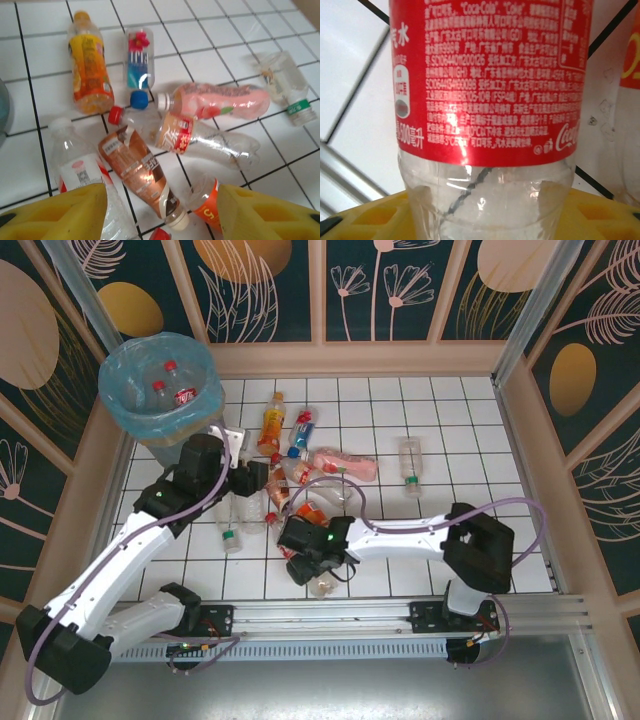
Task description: Put the plastic bottles in the bin
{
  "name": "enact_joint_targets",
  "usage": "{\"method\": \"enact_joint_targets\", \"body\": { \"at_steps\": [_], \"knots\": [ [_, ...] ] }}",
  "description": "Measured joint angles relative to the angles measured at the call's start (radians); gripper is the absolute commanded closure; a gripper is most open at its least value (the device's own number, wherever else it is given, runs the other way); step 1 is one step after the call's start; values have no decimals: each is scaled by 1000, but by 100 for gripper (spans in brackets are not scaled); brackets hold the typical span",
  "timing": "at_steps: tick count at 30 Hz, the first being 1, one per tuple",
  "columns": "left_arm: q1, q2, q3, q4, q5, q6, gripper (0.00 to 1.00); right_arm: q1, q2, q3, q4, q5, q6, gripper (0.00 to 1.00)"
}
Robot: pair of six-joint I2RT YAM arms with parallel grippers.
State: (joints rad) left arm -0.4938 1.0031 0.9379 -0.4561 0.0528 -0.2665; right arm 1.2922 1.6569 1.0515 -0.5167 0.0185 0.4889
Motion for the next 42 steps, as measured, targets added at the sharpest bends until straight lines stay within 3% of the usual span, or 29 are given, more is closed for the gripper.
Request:
{"method": "enact_joint_targets", "body": {
  "at_steps": [9, 14, 18, 23, 26, 32, 35, 36, 42],
  "knots": [
    [0, -6, 241, 53, -27, -8, 41, -16, -243, -19, 31, -18, 24, 51],
    [0, 8, 314, 147, 24, -71, 41, -103, -406, -53, 90, 0, 26, 56],
    [0, 66, 340, 195, 119, -141, 40, -193, -544, -87, 164, 18, 6, 58],
    [0, 157, 341, 249, 338, -228, 40, -245, -678, -143, 294, 14, -43, 58],
    [0, 195, 338, 282, 449, -267, 40, -246, -706, -167, 366, -1, -67, 59],
    [2, 200, 304, 350, 557, -309, 39, -246, -707, -199, 441, -26, -83, 59],
    [3, 198, 286, 379, 591, -323, 23, -246, -705, -206, 462, -42, -84, 59],
    [3, 198, 283, 387, 594, -329, 22, -246, -705, -207, 469, -47, -84, 59],
    [3, 185, 262, 410, 594, -350, 36, -246, -691, -211, 510, -83, -83, 59]
  ]
}}
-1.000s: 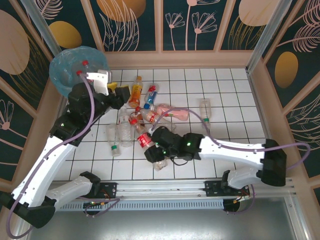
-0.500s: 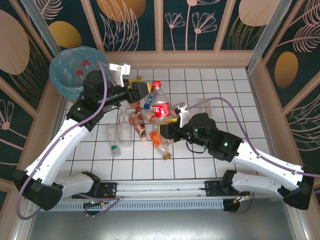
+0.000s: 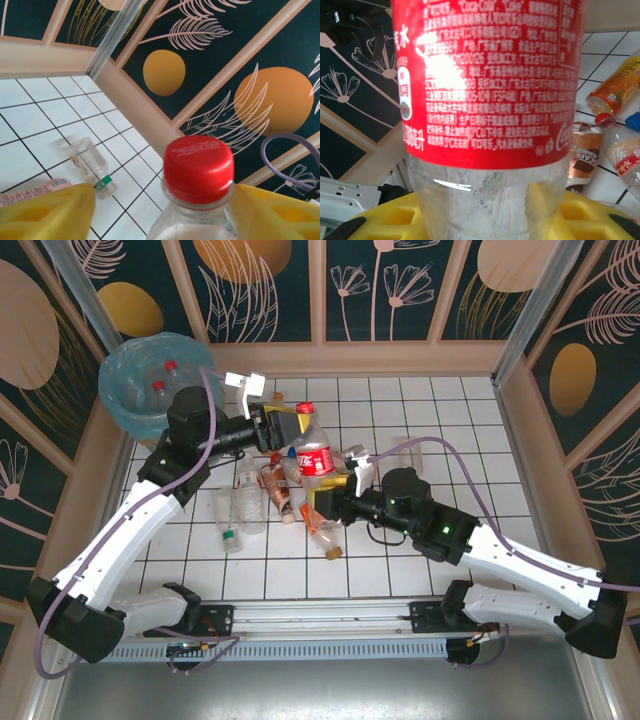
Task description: Put the plastic bottles in the bin
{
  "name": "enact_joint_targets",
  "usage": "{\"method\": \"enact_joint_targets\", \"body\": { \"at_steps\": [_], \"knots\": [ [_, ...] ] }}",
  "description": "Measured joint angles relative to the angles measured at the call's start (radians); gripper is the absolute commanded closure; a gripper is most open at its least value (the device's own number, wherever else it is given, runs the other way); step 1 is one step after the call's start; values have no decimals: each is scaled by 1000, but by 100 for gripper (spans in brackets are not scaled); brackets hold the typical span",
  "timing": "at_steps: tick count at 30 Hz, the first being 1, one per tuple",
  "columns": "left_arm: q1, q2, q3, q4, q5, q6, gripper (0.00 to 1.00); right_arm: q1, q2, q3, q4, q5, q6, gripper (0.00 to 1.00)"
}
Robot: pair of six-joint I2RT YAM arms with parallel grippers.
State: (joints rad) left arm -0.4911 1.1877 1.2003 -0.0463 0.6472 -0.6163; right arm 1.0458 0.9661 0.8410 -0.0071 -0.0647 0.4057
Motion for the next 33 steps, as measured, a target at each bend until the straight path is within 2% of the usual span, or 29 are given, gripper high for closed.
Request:
{"method": "enact_joint_targets", "body": {
  "at_steps": [4, 7, 10, 12, 13, 15, 18, 22, 26, 33],
  "knots": [
    [0, -5, -5, 2, -2, 1, 48, -2, 35, 0, 15, -54, -5, 60],
    [0, -7, -5, -2, -19, 6, 64, -2, 63, 0, 15, -93, -7, 60],
    [2, -12, -5, -18, -44, 13, 86, -2, 76, 2, 26, -106, -8, 60],
    [2, -16, -4, -29, -64, 17, 98, -3, 80, 3, 26, -108, -11, 57],
    [1, -17, -4, -35, -75, 14, 100, -3, 83, 6, 26, -109, -12, 54],
    [1, -21, -4, -40, -88, 17, 100, -3, 88, 8, 25, -108, -18, 46],
    [0, -29, -3, -48, -111, 23, 100, -4, 90, 14, 25, -105, -26, 25],
    [-1, -47, 31, -87, -230, 56, 100, -3, 90, 27, 26, -66, -30, 12],
    [-1, -53, 148, -156, -413, 109, 100, -3, 90, 41, 26, -6, -40, 10],
    [18, -9, 524, -238, -848, 323, 100, -3, 102, 61, 39, 35, -68, 10]
  ]
}}
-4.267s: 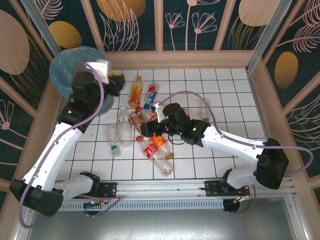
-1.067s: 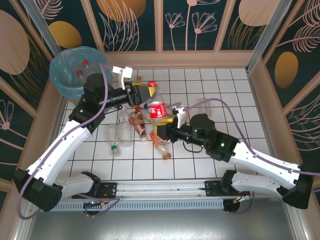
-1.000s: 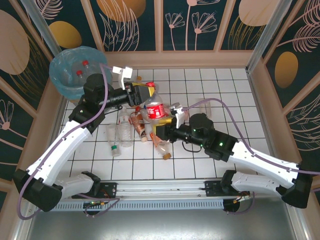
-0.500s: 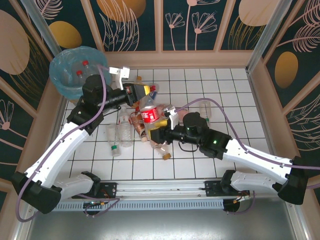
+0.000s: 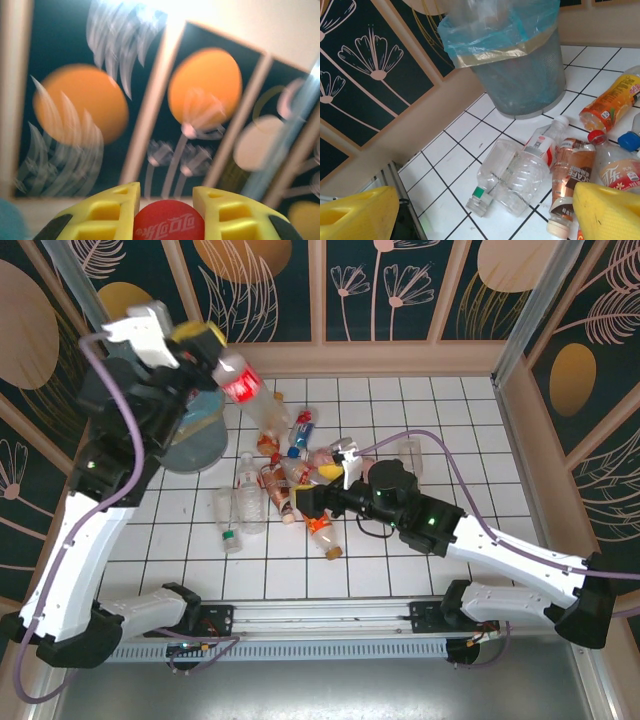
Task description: Put the plastic bottles in the bin
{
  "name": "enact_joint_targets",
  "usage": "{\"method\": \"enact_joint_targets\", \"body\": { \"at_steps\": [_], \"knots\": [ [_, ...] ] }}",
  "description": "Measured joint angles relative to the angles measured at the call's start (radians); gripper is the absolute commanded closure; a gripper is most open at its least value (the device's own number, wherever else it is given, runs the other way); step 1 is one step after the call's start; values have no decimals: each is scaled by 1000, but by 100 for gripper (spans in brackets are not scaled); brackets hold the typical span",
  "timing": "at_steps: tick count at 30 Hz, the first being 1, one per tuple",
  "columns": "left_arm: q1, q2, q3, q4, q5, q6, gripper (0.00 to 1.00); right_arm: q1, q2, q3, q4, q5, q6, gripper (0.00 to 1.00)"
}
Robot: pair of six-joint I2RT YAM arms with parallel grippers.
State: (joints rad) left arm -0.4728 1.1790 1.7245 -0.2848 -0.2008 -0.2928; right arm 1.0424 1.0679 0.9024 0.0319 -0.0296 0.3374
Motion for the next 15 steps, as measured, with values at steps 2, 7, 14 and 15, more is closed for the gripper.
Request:
{"method": "enact_joint_targets", "body": {
  "at_steps": [2, 7, 14, 15],
  "knots": [
    [48, 43, 112, -13, -71, 54, 100, 0, 19, 14, 5, -1, -11, 10],
    [222, 171, 304, -46, -206, 150, 100, 8, 80, 61, 11, -16, -35, 10],
    [364, 267, 256, -96, -224, 206, 100, 43, 103, 75, 11, -24, -56, 10],
    [391, 270, 222, -98, -222, 207, 100, 48, 103, 75, 11, -24, -60, 10]
  ]
}}
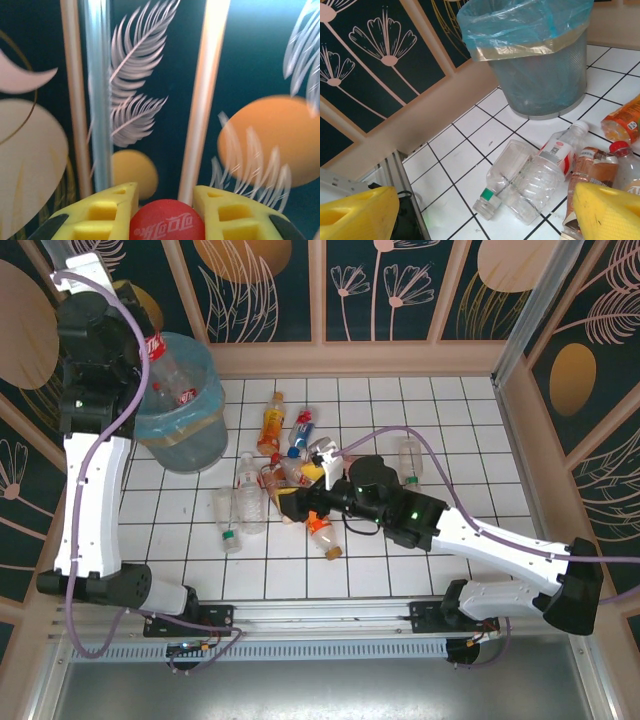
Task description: Put the plastic bottles in the bin
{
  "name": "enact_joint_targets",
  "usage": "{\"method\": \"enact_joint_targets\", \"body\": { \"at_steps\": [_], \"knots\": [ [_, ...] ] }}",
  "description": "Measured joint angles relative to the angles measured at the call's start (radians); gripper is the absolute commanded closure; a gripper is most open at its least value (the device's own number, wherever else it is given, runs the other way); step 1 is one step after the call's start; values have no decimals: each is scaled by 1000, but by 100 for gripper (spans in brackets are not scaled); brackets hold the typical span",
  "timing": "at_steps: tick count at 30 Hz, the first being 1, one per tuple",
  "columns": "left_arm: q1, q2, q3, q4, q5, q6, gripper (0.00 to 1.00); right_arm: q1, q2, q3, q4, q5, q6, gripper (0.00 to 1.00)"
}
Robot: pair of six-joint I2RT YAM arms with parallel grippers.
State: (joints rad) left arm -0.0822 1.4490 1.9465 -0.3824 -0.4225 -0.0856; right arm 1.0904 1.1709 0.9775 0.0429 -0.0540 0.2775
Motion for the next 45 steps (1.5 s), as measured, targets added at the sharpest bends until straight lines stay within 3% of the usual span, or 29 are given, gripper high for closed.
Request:
{"method": "enact_joint_targets", "body": {
  "at_steps": [5, 15, 27, 45],
  "knots": [
    [97, 10, -133, 20, 21, 0, 100, 25, 0, 0, 0, 1, -10, 10],
    [168, 19, -258, 69, 16, 0, 100, 42, 0, -1, 0, 4, -18, 10],
    [189, 134, -385, 140, 22, 6, 100, 42, 1, -29, -1, 5, -37, 10],
    [193, 175, -499, 262, 83, 19, 98, 42, 23, -54, -1, 4, -50, 9]
  ]
}}
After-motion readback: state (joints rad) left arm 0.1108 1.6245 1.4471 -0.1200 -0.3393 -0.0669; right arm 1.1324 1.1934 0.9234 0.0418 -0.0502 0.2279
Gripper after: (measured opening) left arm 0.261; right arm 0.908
